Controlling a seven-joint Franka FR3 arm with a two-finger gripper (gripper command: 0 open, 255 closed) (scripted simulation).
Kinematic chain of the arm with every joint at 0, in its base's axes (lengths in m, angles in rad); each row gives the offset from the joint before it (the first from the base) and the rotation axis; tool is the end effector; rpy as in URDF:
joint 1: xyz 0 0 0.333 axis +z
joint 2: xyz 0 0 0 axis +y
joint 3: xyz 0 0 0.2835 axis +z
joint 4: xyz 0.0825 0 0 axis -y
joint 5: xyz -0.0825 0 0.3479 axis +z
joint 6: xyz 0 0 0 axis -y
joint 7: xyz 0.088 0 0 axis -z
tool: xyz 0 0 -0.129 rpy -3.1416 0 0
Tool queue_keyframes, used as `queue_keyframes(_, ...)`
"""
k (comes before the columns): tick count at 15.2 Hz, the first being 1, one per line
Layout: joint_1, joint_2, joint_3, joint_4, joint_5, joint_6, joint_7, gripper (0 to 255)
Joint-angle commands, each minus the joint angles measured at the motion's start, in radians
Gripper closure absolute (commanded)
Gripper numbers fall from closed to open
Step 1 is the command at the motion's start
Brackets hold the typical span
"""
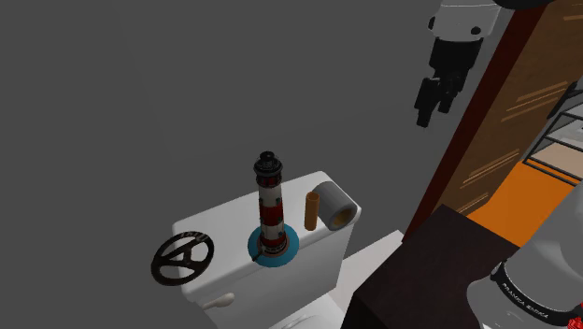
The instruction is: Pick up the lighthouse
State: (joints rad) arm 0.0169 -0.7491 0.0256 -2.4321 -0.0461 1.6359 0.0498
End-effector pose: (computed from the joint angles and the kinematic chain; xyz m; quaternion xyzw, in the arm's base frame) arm 0.3041 0.0082 0.5070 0.9992 -0.0052 -0.0223 0.0327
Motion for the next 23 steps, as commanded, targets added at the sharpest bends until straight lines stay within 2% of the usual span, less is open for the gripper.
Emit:
queue_keyframes(1, 0.0, 0.0, 0.0, 0.0, 0.0, 0.0, 0.0, 0)
queue_keyframes(7, 0.056, 0.178, 0.118, 0.145, 0.025, 0.001, 0.068, 0)
queue_keyframes(12, 0.091, 0.337, 0.213, 0.288, 0.02, -0.014, 0.128, 0)
queue_keyframes(18, 0.132, 0.545, 0.322, 0.488, -0.023, -0.057, 0.208, 0)
queue_keyframes(23, 0.183, 0.739, 0.404, 0.686, -0.091, -0.12, 0.282, 0)
